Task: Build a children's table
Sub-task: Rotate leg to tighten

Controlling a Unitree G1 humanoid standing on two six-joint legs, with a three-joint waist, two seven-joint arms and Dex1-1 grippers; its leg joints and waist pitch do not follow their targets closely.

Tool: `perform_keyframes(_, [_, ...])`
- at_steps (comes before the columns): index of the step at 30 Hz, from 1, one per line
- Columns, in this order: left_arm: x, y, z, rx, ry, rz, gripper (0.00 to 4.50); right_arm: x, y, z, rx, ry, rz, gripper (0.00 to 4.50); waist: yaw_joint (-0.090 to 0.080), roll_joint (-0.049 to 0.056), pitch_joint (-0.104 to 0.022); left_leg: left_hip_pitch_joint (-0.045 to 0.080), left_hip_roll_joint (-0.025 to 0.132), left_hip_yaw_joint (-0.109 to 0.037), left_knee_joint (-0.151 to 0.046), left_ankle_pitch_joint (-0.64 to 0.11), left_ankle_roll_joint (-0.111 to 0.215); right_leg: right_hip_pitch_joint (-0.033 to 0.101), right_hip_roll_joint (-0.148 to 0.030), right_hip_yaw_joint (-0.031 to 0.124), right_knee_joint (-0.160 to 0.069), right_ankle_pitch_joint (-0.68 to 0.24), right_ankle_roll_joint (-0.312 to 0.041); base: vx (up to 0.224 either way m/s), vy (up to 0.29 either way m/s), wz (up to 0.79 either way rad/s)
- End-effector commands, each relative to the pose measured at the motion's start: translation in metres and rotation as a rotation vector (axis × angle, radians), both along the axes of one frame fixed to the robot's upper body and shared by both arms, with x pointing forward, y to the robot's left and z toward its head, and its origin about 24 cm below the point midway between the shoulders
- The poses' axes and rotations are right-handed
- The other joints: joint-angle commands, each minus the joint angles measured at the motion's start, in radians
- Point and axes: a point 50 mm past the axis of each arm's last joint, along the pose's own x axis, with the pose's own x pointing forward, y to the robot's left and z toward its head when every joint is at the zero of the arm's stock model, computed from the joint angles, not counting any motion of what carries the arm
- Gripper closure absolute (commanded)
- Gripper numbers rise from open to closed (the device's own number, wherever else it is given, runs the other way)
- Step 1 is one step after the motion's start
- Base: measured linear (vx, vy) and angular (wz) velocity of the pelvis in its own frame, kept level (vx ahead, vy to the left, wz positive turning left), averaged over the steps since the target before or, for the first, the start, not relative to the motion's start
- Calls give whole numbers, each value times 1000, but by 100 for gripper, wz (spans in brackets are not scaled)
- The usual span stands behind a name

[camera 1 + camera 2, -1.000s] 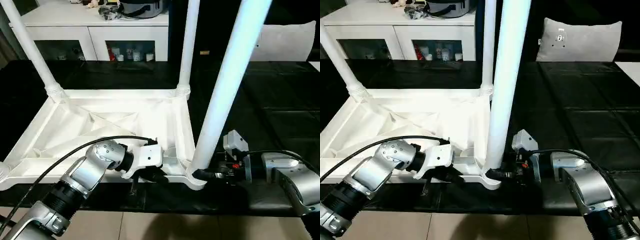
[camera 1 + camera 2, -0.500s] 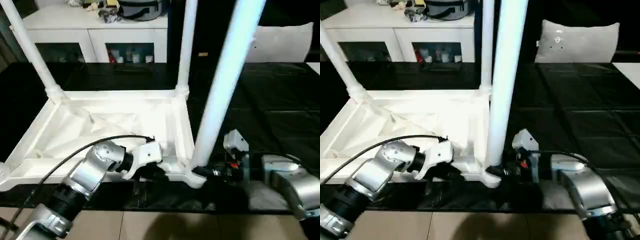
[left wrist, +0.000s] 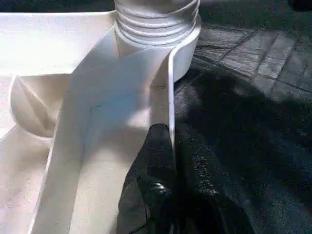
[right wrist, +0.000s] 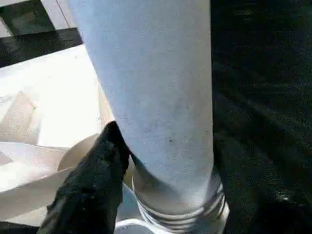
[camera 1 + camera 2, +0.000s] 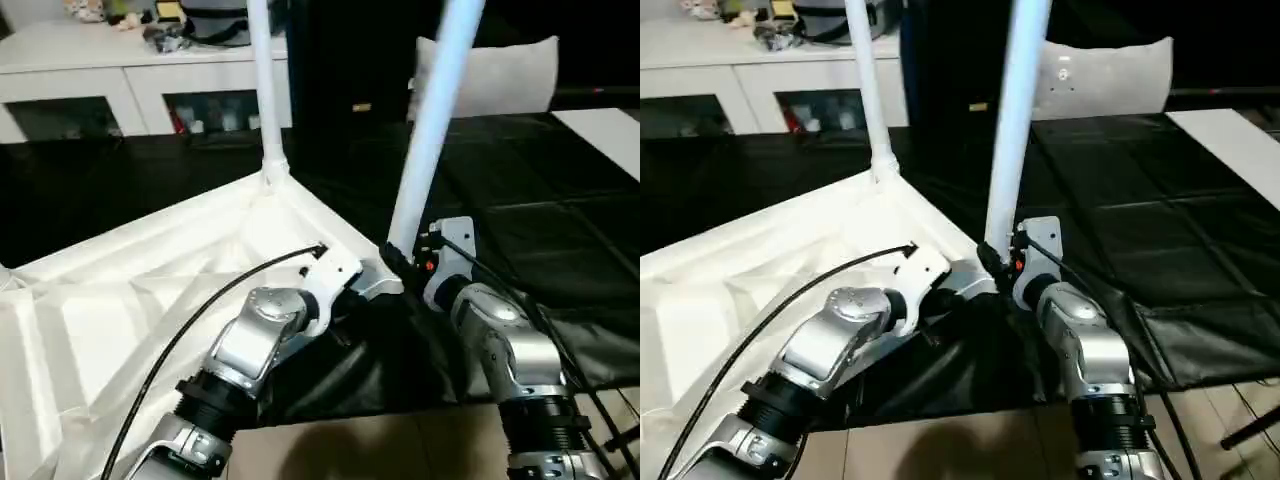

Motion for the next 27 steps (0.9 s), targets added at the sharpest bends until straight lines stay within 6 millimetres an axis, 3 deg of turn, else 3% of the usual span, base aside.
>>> perform_keyframes(1, [-1,-6,6,6,-47,-58,450,-8,8,-13,-9,56,87,129,15,-10,-42,-26,35,-7,-77,-182,75,54,-60,49,-82,-371,-110,0,0,0])
perform_keyframes(4, [0,-2,4,26,-61,-66,450,-8,3,-12,-15,42,90,99,23,-13,-44,-28,35,-3,-74,-145,83,57,-61,53,-75,-325,-128,0,0,0])
perform_keyframes(7, [2,11,1,63,-97,-111,450,-10,-15,-4,-23,5,138,80,33,-11,-46,-29,34,-1,-71,-122,93,59,-61,54,-70,-299,-137,0,0,0])
perform_keyframes(8, [1,20,-1,85,-91,-136,450,-14,-27,1,-38,-13,197,69,35,-8,-45,-30,36,-2,-71,-121,95,59,-60,54,-70,-299,-135,0,0,0])
perform_keyframes(14, [-2,30,-4,110,-81,-213,450,-19,-42,9,-63,-30,297,22,46,-8,-42,-26,40,0,-72,-142,94,55,-60,54,-70,-329,-141,0,0,0])
perform_keyframes(16, [-7,37,-5,129,-71,-315,450,-24,-50,15,-85,-36,382,5,48,-9,-43,-24,42,-1,-72,-139,94,55,-60,55,-68,-316,-147,0,0,0])
perform_keyframes(19, [-15,44,-5,139,-56,-463,450,-30,-58,21,-118,-32,501,5,56,-10,-45,-25,45,-1,-69,-116,113,56,-62,60,-57,-247,-174,0,0,0])
perform_keyframes(23, [-26,50,-1,130,-22,-620,450,-38,-58,22,-138,-18,638,5,65,-10,-44,-21,44,3,-69,-129,113,54,-65,58,-62,-298,-172,0,0,0])
perform_keyframes(25, [-30,53,0,136,4,-699,450,-44,-55,22,-120,8,732,40,71,-8,-44,-20,49,2,-71,-126,109,53,-64,60,-60,-294,-172,0,0,0])
perform_keyframes(27, [-30,54,0,147,10,-726,450,-45,-52,22,-113,15,763,40,78,-8,-45,-21,50,2,-70,-113,109,52,-63,61,-55,-260,-183,0,0,0])
